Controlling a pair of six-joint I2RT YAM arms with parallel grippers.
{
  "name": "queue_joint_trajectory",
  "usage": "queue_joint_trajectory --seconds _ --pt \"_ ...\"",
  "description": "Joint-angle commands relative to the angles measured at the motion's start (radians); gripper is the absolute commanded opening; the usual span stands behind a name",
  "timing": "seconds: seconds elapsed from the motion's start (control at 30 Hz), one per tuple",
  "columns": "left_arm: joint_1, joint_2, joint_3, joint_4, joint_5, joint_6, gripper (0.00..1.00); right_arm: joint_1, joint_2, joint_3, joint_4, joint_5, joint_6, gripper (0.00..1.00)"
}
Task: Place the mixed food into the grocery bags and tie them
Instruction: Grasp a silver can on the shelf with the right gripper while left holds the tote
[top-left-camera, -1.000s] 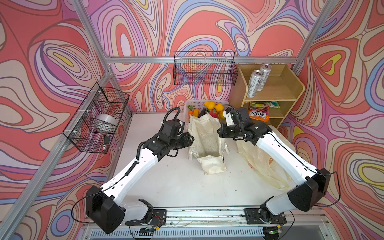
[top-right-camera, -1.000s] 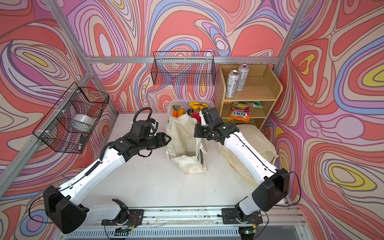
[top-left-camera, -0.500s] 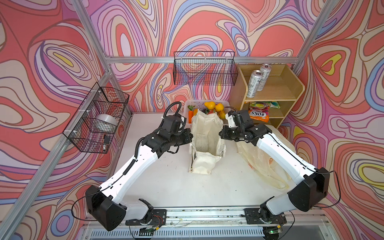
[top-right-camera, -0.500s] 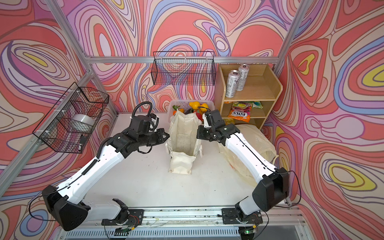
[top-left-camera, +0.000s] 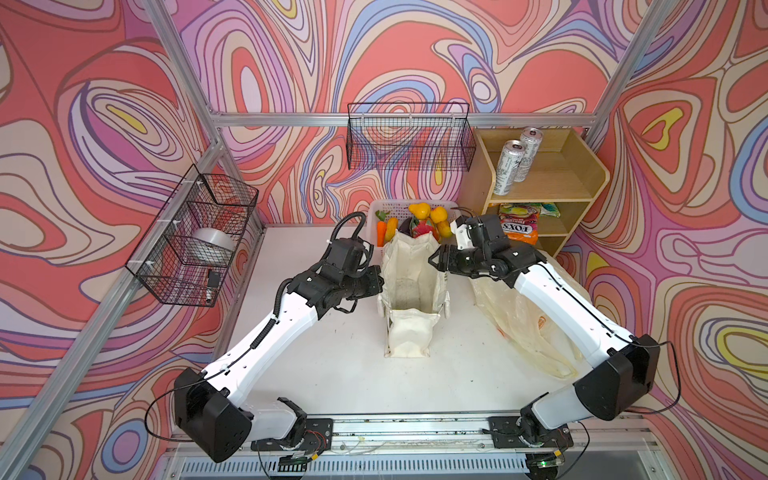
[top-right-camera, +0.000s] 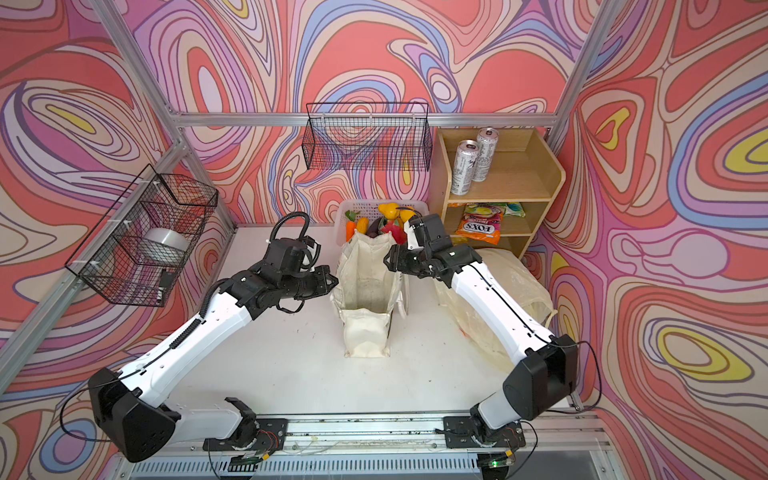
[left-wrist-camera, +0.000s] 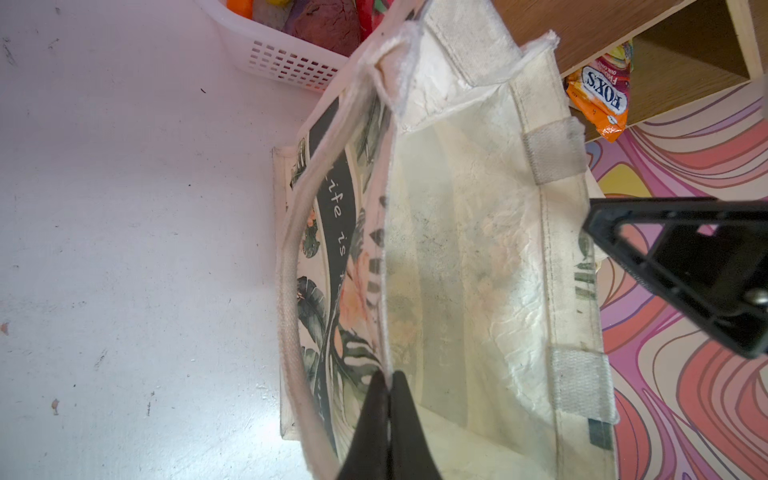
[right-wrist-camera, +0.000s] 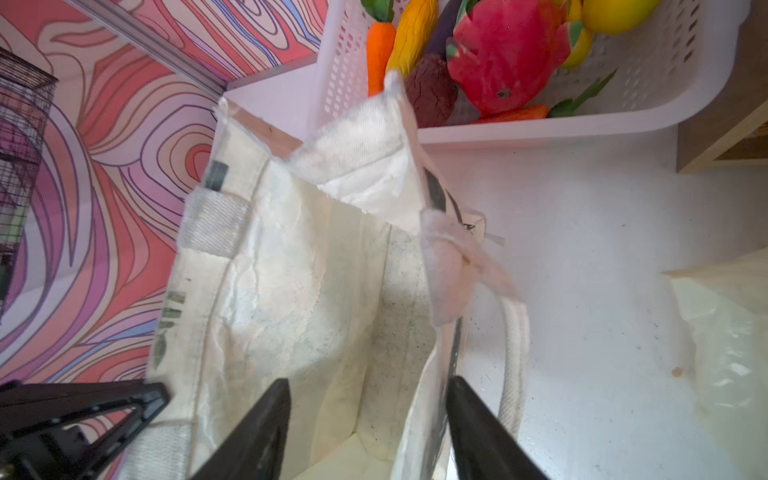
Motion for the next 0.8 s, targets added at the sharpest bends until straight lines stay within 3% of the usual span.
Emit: queue_joint_trajectory --seconds 0.0,0.13,0.27,0.4,0.77 --pt "-0.003 -0.007 -0.017 0.028 -0.011 0.013 0.0 -0.057 -0.003 0.136 -0.018 0.009 -0.036 0.66" --pt "-0.003 -0.013 -0.031 0.052 -0.001 0.001 0.0 -0.151 0.039 0.322 -0.047 0.033 -0.068 0.69" --pt "-0.004 -0.009 -0.031 0.06 0.014 -0.004 0.0 -0.248 0.101 0.515 -0.071 0.076 -0.114 0.84" --pt "-0.003 -0.012 -0.028 0.064 0.023 -0.006 0.0 -0.318 0.152 0.662 -0.074 0.139 -0.183 0.9" --pt "-0.003 0.012 -0.027 0.086 0.053 -0.009 0.0 -0.436 0.233 0.646 0.112 0.144 -0.26 0.93"
